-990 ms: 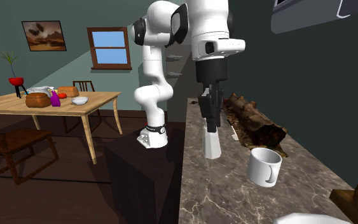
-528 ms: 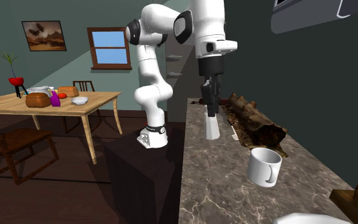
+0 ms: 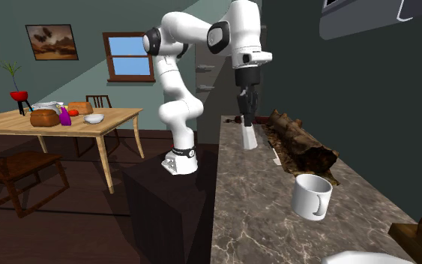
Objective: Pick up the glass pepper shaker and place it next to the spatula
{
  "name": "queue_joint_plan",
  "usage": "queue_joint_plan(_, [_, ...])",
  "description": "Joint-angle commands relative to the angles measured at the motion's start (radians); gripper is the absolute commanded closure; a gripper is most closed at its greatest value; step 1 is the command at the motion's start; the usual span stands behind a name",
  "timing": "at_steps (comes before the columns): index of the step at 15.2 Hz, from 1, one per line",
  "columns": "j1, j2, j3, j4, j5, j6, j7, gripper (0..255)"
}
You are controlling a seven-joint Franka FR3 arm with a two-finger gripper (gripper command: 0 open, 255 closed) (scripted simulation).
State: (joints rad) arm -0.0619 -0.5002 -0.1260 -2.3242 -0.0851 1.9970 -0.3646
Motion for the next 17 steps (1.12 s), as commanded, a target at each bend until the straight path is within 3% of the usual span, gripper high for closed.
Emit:
queue_joint_plan(1, [0.012, -0.051, 0.038, -0.04, 0.006, -0.014, 0.047, 255])
queue_joint_plan(9, [0.075, -0.236, 0.185, -0.165, 0.066, -0.081, 0.216, 255])
queue_joint_plan(17, [0.163, -0.358, 0.35, -0.214, 0.168, -0.157, 0.396, 255])
